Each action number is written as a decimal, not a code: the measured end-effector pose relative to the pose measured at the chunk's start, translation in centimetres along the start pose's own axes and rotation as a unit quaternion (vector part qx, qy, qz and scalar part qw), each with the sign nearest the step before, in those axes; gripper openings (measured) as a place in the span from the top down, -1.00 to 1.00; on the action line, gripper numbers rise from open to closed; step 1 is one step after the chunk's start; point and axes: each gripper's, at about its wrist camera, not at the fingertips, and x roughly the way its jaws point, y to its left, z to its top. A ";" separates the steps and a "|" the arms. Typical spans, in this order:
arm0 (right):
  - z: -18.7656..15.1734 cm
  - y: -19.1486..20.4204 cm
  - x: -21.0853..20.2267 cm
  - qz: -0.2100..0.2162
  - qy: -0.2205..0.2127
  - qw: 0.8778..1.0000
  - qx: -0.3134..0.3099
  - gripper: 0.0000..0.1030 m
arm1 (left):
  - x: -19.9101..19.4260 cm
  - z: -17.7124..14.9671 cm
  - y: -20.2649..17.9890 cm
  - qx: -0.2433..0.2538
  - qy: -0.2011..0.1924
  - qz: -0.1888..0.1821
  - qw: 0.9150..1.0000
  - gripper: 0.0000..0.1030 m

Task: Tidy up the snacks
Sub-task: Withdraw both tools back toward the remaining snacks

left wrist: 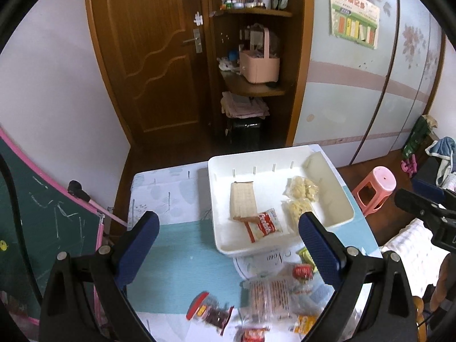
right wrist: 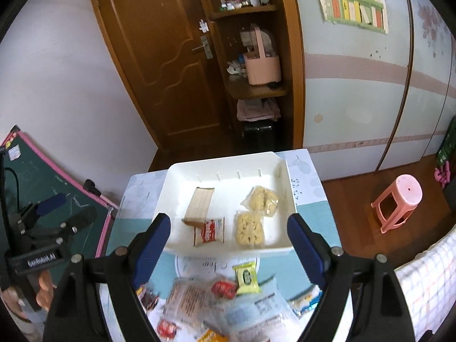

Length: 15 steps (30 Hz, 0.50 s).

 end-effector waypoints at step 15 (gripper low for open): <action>-14.6 0.3 -3.1 0.000 0.039 0.997 -0.070 -0.66 | -2.0 -12.8 0.0 0.007 0.039 -0.070 0.997 -0.93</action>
